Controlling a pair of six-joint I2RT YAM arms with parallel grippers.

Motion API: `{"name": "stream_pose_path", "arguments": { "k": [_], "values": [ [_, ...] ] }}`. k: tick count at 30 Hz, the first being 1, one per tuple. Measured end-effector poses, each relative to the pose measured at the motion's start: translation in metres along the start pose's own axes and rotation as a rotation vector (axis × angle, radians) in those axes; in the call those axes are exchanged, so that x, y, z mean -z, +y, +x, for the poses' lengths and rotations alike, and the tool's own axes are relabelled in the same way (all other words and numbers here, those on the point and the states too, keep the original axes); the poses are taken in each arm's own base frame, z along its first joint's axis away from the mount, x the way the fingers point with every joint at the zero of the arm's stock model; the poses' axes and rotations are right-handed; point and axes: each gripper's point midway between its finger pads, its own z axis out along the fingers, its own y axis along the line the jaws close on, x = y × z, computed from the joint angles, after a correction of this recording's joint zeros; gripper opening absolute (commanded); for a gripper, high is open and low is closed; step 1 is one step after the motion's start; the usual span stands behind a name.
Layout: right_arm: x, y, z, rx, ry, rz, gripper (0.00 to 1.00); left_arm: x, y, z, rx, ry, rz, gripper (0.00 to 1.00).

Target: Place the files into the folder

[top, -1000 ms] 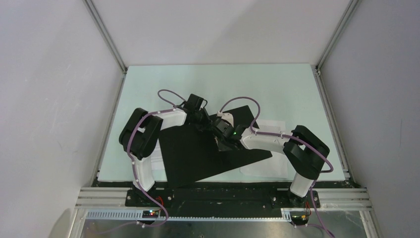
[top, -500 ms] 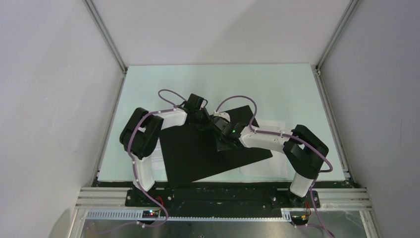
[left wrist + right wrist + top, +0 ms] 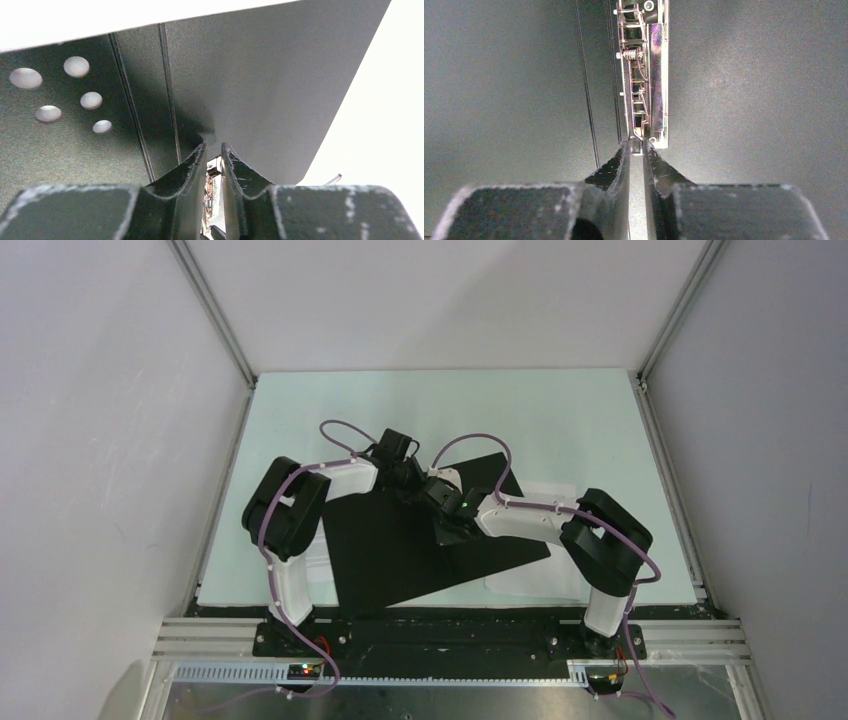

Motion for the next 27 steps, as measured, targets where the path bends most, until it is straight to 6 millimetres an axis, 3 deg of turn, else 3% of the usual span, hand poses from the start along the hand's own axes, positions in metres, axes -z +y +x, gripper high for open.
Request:
{"name": "stream_pose_path", "arguments": {
  "k": [3,19,27],
  "values": [
    [0.0,0.0,0.0,0.002,0.0,0.005,0.0,0.0,0.0,0.0,0.0,0.0,0.0,0.25],
    [-0.007,-0.006,0.003,-0.003,-0.031,0.121,0.0,-0.001,0.003,-0.003,0.012,0.004,0.005,0.2],
    [-0.006,-0.02,-0.004,-0.058,-0.079,0.177,0.0,-0.005,0.001,-0.008,0.009,-0.009,0.02,0.2]
  ]
}}
